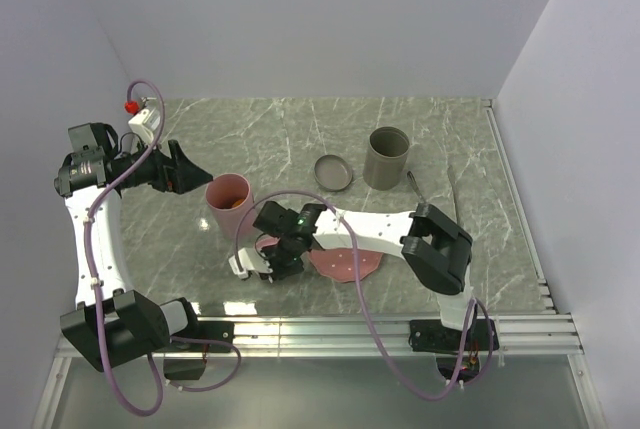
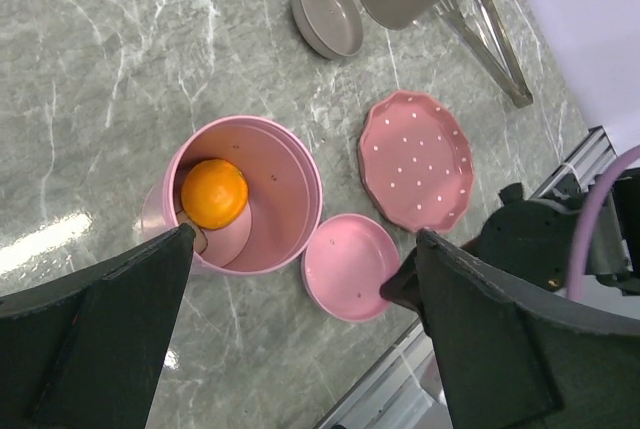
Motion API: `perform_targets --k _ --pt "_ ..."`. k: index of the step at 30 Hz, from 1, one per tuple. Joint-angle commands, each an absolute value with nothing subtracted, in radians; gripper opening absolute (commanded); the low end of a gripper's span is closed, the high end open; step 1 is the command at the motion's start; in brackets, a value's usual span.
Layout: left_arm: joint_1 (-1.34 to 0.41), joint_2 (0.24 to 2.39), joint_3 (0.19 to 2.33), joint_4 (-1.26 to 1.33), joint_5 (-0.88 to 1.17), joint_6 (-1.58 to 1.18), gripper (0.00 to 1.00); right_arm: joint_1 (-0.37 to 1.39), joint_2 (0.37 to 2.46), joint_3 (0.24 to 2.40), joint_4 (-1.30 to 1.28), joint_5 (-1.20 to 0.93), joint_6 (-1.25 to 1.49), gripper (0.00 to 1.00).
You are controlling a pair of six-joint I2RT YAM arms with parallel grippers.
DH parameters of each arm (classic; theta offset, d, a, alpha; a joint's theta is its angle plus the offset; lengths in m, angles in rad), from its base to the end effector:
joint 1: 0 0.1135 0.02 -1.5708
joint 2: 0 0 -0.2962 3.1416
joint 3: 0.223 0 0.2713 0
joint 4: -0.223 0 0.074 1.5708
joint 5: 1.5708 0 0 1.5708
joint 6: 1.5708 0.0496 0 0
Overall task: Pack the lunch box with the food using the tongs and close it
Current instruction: Pick up the lid of the lunch box with the right arm, then pass the lid of the lunch box from the right arm to the left
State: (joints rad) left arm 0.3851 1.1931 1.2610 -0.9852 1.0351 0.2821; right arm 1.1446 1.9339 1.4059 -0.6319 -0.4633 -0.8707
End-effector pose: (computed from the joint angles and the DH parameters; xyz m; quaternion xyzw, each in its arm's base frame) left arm 0.2302 0.0473 0.3878 0.1162 0.8301 -0.3514 0.4170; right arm 0.1581 0.4018 0.2004 -0.8307 0.4691 0.2498 0.1660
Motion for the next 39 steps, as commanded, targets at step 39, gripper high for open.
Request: perform_targets --k 39 --pt "0.159 0.753 0.819 0.736 0.887 -0.876 0.87 0.5 1.559 1.209 1.27 -0.827 1.721 0.0"
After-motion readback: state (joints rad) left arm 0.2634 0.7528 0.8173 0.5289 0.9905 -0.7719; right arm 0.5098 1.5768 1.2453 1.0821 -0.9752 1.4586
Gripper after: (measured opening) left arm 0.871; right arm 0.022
